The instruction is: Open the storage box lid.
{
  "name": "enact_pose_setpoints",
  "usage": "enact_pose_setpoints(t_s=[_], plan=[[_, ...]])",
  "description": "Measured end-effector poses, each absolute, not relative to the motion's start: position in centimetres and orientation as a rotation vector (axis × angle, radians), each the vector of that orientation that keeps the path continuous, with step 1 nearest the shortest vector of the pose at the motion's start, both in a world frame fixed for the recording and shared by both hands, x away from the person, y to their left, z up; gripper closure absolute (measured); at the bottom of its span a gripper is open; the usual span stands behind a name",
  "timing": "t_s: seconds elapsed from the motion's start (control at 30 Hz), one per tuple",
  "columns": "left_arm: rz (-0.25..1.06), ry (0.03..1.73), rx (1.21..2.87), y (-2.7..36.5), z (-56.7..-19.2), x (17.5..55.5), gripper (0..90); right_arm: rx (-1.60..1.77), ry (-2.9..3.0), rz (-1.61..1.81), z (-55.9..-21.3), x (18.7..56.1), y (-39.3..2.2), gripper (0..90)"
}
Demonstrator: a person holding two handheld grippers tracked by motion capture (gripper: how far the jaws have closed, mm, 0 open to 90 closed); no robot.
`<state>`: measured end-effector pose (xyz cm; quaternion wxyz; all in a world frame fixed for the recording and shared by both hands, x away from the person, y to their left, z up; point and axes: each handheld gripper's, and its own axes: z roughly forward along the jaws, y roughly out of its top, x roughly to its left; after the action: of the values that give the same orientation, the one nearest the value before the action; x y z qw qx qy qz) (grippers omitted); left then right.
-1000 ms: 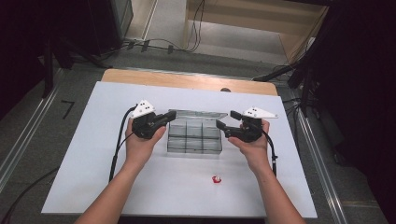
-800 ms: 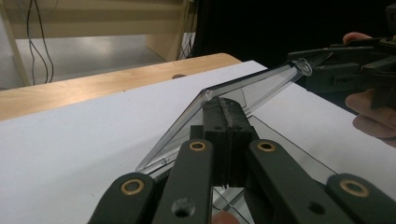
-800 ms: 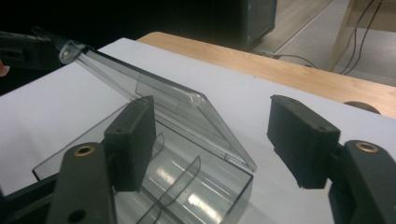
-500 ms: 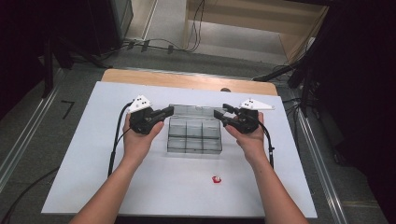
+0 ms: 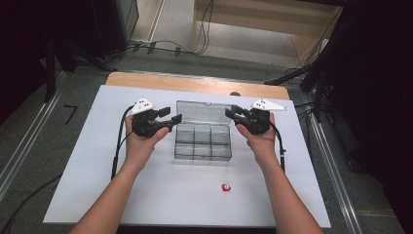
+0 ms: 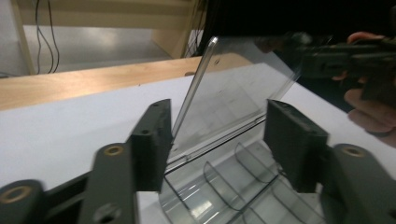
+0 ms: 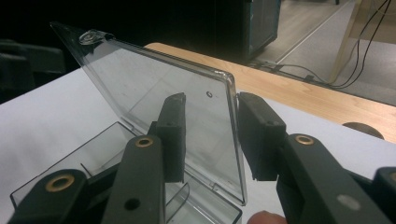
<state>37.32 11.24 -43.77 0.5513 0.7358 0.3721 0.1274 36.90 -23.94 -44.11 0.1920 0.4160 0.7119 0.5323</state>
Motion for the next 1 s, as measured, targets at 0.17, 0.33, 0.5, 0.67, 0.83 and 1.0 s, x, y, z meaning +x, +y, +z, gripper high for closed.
enact_pose_setpoints(t_s=[0.17,0.33,0.5,0.67,0.83,1.0], plan=[[0.308,0.878,1.758,10.7,-45.4,39.5,33.4,1.191,1.974,1.515,-44.4,37.3,-24.0,62.6],[0.26,0.886,1.741,10.3,-46.7,40.8,43.0,1.22,1.972,1.514,-44.7,37.8,-24.2,64.5],[0.212,0.877,1.753,10.0,-47.5,41.2,56.8,1.227,1.983,1.499,-44.9,38.4,-24.3,65.9],[0.207,0.901,1.739,10.3,-47.8,41.6,67.9,1.253,1.978,1.495,-45.1,38.9,-24.1,66.1],[0.215,0.898,1.76,10.3,-48.0,42.0,71.5,1.295,1.958,1.526,-45.5,39.4,-24.1,66.3],[0.201,0.907,1.751,10.5,-48.1,42.3,76.7,1.335,1.95,1.527,-46.1,39.7,-24.1,66.4]])
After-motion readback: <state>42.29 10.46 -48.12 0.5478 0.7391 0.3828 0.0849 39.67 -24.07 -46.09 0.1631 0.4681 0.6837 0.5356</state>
